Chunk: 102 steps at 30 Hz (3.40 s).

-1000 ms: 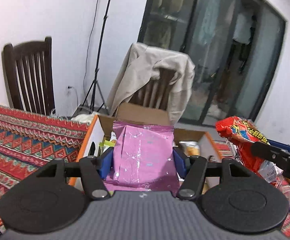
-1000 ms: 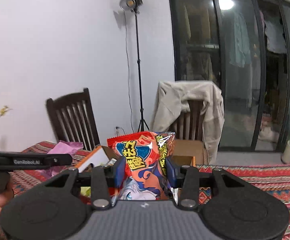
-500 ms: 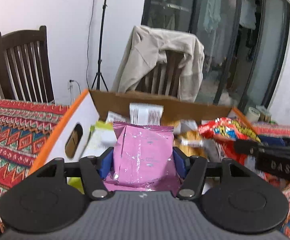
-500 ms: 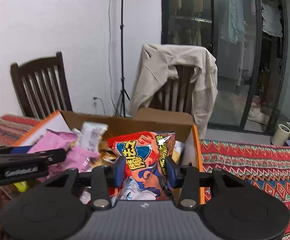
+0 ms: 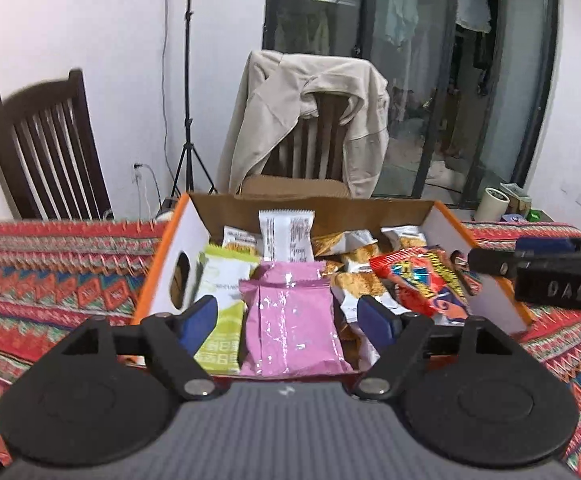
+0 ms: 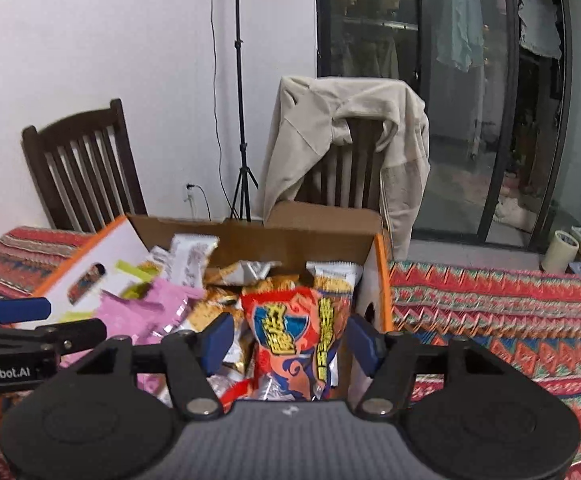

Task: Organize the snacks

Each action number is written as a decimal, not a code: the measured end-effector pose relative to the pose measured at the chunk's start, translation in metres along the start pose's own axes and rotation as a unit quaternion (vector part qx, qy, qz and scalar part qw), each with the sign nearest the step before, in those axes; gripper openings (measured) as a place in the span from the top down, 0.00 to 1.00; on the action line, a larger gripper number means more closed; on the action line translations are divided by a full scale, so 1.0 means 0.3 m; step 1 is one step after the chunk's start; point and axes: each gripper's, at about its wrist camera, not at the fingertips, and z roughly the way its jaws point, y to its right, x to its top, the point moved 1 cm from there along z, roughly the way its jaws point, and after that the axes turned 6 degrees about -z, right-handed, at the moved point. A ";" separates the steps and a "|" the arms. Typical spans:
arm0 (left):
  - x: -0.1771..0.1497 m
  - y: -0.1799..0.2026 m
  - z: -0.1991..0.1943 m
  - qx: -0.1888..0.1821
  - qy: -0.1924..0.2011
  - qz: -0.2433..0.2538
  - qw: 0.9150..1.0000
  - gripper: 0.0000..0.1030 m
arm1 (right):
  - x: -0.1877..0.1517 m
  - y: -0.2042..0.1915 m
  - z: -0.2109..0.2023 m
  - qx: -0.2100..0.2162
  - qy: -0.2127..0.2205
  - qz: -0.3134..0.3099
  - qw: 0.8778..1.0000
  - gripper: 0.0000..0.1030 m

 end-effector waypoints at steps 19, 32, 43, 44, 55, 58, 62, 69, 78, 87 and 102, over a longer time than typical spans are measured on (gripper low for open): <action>0.075 0.095 -0.794 -0.037 0.066 0.048 0.996 0.01 | 0.143 0.003 -0.849 0.013 0.080 -0.027 0.996 0.12; -0.360 0.128 -1.262 -0.037 0.131 0.047 0.990 0.00 | -0.249 -0.103 -1.401 0.037 0.138 -0.050 0.989 0.06; -0.905 0.101 -1.573 -0.023 0.164 0.026 0.986 0.00 | -0.804 -0.284 -1.736 0.034 0.147 -0.058 0.987 0.00; -0.950 0.096 -1.584 -0.014 0.163 0.024 0.986 0.00 | -0.851 -0.307 -1.755 0.035 0.147 -0.056 0.987 0.00; -1.352 0.026 -1.665 0.032 0.156 -0.025 0.987 0.00 | -1.263 -0.541 -1.886 0.047 0.172 0.011 0.984 0.00; -1.384 0.037 -1.643 0.032 0.148 -0.012 0.988 0.00 | -1.336 -0.588 -1.903 0.046 0.201 0.010 0.978 0.00; -1.409 0.036 -1.631 0.037 0.140 -0.003 0.989 0.00 | -1.377 -0.611 -1.866 0.040 0.192 0.009 0.981 0.00; -1.400 0.022 -1.630 0.036 0.139 -0.012 0.990 0.00 | -1.370 -0.578 -1.850 0.040 0.192 0.023 0.980 0.00; -1.399 0.033 -1.644 0.037 0.150 -0.004 0.988 0.00 | -1.362 -0.572 -1.840 0.036 0.185 0.025 0.982 0.00; -1.404 0.044 -1.652 0.042 0.159 0.005 0.986 0.00 | -1.360 -0.582 -1.840 0.035 0.184 0.020 0.982 0.00; -1.404 0.040 -1.648 0.043 0.160 0.008 0.986 0.00 | -1.359 -0.597 -1.837 0.041 0.183 0.015 0.982 0.00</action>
